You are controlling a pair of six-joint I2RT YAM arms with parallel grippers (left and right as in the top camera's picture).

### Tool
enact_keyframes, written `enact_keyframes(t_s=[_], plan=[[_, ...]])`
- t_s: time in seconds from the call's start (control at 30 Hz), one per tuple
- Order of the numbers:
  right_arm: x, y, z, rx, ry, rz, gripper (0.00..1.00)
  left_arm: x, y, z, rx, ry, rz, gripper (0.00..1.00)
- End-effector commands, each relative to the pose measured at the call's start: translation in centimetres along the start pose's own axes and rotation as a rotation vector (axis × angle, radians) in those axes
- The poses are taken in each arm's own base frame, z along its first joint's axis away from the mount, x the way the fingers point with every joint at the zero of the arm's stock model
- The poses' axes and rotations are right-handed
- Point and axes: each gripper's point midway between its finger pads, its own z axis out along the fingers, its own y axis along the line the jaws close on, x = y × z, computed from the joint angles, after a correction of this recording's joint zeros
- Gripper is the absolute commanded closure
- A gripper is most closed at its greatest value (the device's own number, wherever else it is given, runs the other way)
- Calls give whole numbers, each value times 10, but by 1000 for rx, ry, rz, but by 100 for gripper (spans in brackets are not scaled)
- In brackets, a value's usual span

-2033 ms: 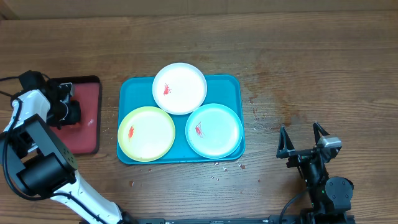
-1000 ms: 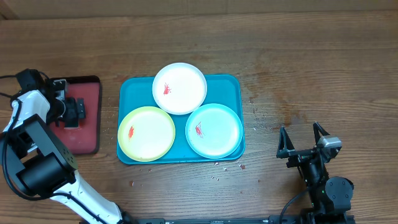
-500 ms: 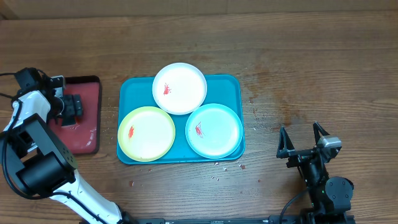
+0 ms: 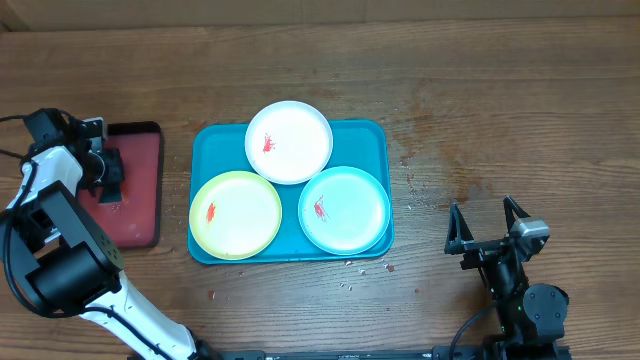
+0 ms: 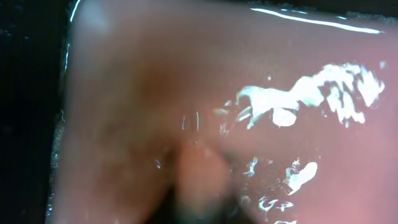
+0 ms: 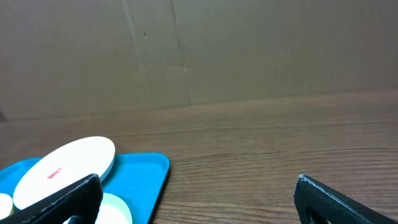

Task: Clean dirty plates on tray and stack at the side
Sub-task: 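Lower the left gripper and grasp the green-and-pink sponge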

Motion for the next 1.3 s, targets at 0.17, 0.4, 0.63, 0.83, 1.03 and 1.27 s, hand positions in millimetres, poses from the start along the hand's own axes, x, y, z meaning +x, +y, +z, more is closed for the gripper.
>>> enact_keyframes(t_s=[0.17, 0.4, 0.63, 0.83, 1.03, 1.27], plan=[[2, -3, 0, 14, -4, 4, 0, 27, -14, 7, 54, 100, -34, 0], [2, -3, 0, 14, -4, 4, 0, 65, -28, -2, 106, 262, -50, 59], [2, -3, 0, 14, -4, 4, 0, 80, -32, -7, 121, 326, -55, 85], [2, -3, 0, 14, -4, 4, 0, 90, -35, -11, 131, 372, -58, 0], [2, -3, 0, 14, -4, 4, 0, 100, -38, -15, 145, 414, -63, 39], [2, -3, 0, 14, -4, 4, 0, 104, -38, -17, 136, 435, -83, 96]])
